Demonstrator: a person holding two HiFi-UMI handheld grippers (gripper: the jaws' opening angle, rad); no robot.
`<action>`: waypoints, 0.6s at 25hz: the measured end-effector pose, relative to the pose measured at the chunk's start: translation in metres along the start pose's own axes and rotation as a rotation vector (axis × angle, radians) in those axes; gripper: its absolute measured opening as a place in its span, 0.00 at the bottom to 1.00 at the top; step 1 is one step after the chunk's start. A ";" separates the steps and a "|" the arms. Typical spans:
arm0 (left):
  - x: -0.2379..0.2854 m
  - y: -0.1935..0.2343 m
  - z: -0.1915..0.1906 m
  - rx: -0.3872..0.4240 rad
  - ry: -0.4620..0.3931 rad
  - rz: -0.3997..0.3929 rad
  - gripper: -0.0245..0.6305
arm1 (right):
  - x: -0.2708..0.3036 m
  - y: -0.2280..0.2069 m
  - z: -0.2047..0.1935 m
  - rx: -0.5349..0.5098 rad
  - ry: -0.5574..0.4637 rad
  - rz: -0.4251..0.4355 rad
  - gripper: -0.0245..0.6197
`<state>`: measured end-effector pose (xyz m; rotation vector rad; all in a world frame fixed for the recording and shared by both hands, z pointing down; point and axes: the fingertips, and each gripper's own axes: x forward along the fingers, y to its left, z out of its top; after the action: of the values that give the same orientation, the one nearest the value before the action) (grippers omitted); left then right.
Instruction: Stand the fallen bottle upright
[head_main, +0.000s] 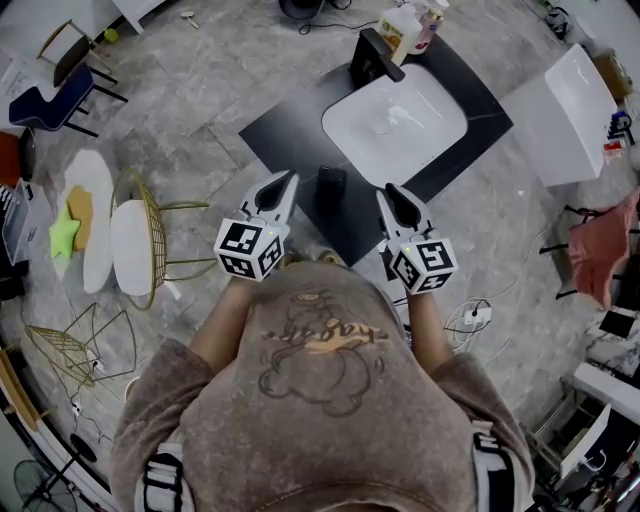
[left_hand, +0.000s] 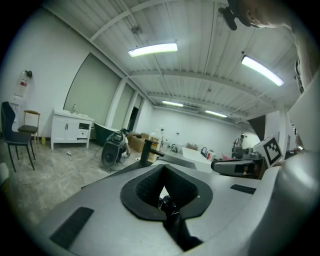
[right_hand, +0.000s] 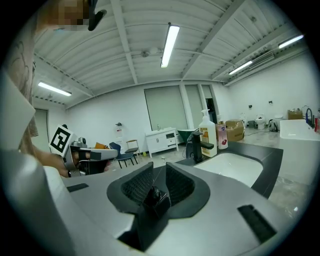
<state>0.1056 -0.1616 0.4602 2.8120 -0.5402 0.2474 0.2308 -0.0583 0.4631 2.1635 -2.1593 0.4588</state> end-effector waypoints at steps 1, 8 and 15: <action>-0.001 0.001 0.000 0.003 -0.003 0.002 0.06 | 0.000 -0.001 -0.001 -0.003 0.001 -0.007 0.14; -0.003 0.005 -0.002 0.023 -0.037 0.015 0.07 | 0.004 -0.007 -0.008 -0.002 0.003 -0.044 0.04; -0.007 0.011 -0.002 0.029 -0.044 0.038 0.06 | 0.004 -0.014 -0.010 0.004 -0.001 -0.075 0.04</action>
<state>0.0953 -0.1686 0.4630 2.8431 -0.6056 0.2035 0.2428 -0.0592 0.4764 2.2377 -2.0710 0.4572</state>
